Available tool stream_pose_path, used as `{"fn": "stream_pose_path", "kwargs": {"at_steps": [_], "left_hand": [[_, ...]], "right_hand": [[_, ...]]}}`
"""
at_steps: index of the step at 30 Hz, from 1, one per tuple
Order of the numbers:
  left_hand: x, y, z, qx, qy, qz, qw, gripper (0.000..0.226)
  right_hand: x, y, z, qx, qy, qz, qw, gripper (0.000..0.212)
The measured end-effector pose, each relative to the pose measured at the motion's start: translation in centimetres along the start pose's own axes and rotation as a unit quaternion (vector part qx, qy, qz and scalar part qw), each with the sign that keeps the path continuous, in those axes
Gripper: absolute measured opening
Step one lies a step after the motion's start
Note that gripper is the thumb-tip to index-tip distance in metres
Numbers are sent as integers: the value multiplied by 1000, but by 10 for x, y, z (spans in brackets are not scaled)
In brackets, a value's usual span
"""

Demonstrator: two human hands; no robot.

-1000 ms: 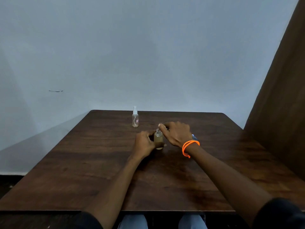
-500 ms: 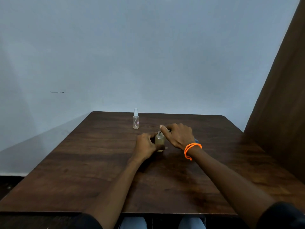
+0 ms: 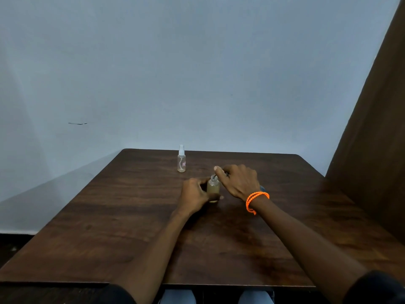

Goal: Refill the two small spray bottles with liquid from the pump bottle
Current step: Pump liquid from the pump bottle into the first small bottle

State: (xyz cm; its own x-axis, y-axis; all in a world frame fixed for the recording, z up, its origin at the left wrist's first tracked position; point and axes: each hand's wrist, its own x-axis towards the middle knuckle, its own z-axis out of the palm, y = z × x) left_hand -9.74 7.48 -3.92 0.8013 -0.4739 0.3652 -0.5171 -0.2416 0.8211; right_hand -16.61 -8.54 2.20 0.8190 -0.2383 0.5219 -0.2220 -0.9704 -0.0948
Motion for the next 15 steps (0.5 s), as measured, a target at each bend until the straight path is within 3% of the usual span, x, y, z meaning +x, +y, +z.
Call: {"fn": "stream_pose_path", "kwargs": {"at_steps": [3,10,15], "left_hand": [[1,-1,0,2,0,5,1000,63],[0,-1,1,3,-2,0,1000,63],[0,-1,1,2,-3,0,1000,62]], "right_hand": [[0,0,1,2,4,2,1000,77],[-1,-3,-1,-2,7,4,1000,57],[0,-4,1,-12,7,8,1000,68]]}}
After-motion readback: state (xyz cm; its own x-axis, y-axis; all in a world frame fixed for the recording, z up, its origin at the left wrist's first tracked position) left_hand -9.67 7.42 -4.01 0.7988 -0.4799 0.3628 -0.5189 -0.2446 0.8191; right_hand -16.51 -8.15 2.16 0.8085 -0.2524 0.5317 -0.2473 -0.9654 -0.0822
